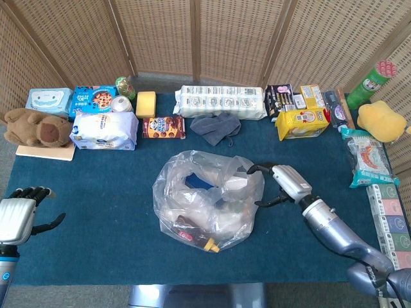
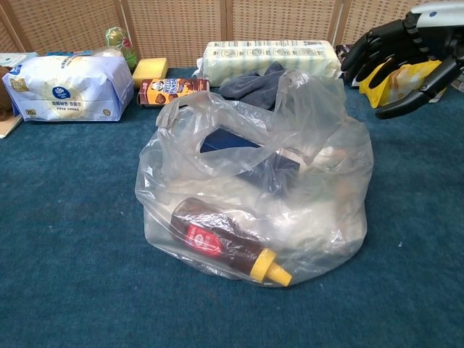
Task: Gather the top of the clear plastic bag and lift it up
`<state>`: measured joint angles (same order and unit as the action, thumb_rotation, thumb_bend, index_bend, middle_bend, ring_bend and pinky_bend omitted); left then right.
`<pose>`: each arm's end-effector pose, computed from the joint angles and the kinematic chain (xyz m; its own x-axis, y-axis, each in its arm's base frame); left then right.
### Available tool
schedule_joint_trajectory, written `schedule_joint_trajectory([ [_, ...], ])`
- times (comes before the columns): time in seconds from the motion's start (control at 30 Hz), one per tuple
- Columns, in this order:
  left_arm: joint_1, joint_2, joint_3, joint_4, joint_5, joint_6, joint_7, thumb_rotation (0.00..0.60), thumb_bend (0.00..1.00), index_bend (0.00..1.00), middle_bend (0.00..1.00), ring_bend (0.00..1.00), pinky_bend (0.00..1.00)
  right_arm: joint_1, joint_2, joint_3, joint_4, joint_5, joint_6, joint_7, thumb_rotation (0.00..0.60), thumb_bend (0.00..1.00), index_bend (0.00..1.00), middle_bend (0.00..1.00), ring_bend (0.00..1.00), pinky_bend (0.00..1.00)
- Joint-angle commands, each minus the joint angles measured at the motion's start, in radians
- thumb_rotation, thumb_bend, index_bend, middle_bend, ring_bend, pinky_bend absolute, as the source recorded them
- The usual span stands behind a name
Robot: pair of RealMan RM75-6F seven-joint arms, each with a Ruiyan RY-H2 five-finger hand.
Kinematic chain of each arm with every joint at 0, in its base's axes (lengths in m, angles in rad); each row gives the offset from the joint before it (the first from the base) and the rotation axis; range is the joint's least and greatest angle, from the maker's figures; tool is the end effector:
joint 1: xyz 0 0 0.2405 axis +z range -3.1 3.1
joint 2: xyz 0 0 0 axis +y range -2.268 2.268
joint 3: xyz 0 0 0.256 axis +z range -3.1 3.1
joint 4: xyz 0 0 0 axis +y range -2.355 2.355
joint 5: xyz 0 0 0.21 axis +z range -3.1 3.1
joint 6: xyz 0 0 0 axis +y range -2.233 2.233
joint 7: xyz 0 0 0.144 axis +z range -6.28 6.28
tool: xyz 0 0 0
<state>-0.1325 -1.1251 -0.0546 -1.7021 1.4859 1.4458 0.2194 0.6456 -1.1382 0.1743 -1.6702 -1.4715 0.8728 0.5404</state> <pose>-0.2864 0.1941 0.1451 0.5055 0.0190 0.8626 0.8620 -0.0540 -0.5040 -0.1684 -0.3278 0.0869 0.0022 -0.4819 0.8762 -0.9398 -0.3003 -0.1628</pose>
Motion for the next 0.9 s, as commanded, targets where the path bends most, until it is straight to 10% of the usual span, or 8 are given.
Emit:
schedule_joint_trajectory([
  [0.03,-0.002,-0.002,0.000,0.002,-0.004,-0.003,0.000,0.314,0.22,0.43,0.45,0.41,0.37,0.008,-0.004,-0.005,-0.003,-0.004,-0.006,-0.004,0.600,0.16,0.31,0.32,0.25,0.23],
  [0.9,-0.004,-0.016,0.004,0.042,-0.016,-0.007,-0.040,0.313,0.22,0.42,0.45,0.41,0.37,0.123,-0.080,0.037,-0.078,0.118,-0.097,-0.122,0.600,0.15,0.36,0.32,0.24,0.19],
])
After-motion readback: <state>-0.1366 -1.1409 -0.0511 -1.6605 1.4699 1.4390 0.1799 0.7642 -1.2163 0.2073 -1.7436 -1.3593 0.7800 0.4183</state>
